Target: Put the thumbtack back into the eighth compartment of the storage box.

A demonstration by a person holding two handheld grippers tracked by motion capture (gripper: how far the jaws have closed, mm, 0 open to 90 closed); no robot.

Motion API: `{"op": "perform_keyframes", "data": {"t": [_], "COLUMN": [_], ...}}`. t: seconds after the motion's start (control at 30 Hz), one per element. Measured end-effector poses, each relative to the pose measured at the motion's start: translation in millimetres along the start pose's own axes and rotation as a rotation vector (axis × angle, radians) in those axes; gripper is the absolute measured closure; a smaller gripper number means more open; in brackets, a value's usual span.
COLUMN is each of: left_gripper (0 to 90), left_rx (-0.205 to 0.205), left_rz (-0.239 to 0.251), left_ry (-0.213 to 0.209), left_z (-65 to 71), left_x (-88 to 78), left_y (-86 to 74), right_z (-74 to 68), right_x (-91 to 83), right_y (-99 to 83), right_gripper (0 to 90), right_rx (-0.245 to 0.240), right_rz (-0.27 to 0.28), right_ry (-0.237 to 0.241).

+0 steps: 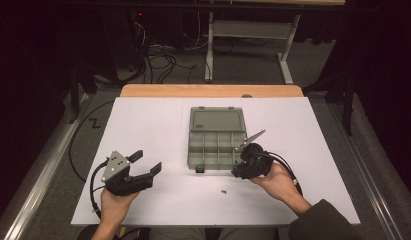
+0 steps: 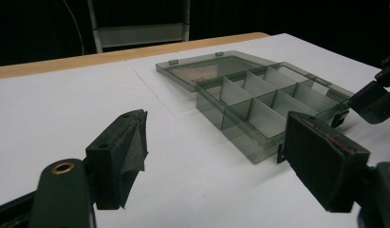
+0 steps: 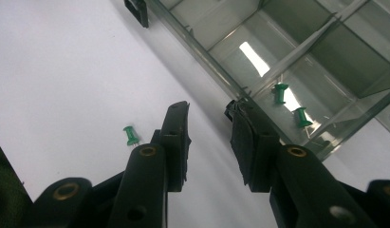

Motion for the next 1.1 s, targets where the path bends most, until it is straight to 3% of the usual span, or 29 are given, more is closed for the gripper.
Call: {"op": "perform_keyframes", "data": {"t": [1.1], "left_gripper": [23.7], "left_rx": [0.005], "left_rz": [0.000], "left_ry": [0.005], "left_z": [0.0], "left_x": [-0.5], "left_y": [0.1], "right_z": [-34.6], "right_x": [18.8], "right_y": [-4.2], "right_gripper": [68.1], "right_rx": [-0.080], "right_rz": [-0.078], "right_ry": [0.069]}}
Point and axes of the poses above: each handheld gripper's, and its own axes: x roughly forward along the jaws, y roughly out of its top, z roughly to its right, the point moved 3 cm from there along x, roughly forward along the jaws, and after that the axes turned 9 degrees about -y, right-handed, at the moved point
